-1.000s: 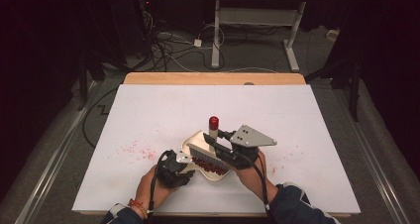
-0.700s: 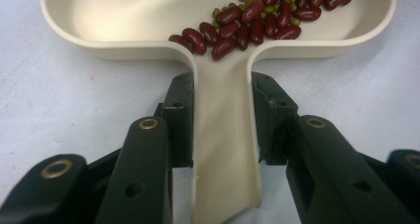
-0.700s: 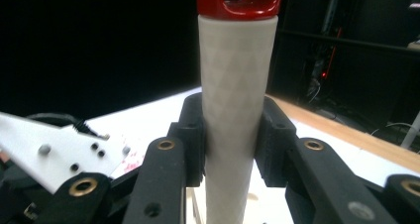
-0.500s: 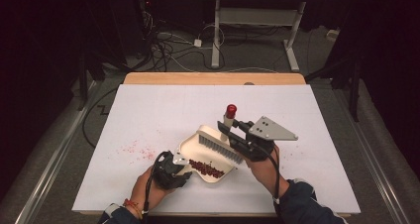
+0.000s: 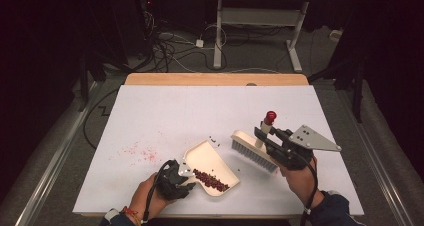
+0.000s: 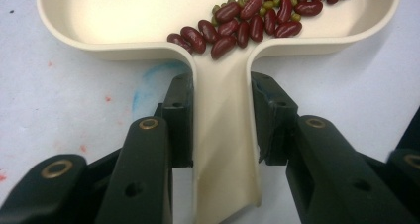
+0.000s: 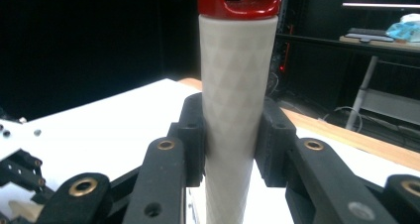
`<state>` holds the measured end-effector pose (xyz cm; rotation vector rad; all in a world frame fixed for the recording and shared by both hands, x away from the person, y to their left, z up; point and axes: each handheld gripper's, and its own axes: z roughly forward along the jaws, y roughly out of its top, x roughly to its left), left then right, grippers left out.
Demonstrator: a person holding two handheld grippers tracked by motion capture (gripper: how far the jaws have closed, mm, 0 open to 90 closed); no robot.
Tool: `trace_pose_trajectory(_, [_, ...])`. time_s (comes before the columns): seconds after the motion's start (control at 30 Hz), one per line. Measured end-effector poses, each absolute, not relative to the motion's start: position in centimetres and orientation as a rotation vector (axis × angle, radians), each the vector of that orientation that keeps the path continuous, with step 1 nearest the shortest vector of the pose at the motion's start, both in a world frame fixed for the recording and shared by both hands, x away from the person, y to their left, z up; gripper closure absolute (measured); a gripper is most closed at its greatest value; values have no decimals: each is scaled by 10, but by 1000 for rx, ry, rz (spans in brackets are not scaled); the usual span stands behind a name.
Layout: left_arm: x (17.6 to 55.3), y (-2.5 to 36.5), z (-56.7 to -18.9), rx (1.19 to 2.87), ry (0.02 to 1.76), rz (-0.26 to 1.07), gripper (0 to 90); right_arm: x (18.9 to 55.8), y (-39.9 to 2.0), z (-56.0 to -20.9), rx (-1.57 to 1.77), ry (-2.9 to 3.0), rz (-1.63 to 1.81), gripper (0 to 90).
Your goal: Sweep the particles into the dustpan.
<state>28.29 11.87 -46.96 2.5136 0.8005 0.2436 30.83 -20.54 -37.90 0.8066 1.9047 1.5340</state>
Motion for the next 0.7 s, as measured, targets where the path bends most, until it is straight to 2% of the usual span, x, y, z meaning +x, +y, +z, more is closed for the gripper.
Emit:
trace_pose_trajectory(0.33, [283, 112, -471, 2530, 807, 240, 637, 283, -229, -390, 806, 1989, 1481, 697])
trace_pose_trajectory(0.7, [286, 112, -473, 2519, 822, 225, 635, 262, -196, -392, 681, 2085, 1462, 694])
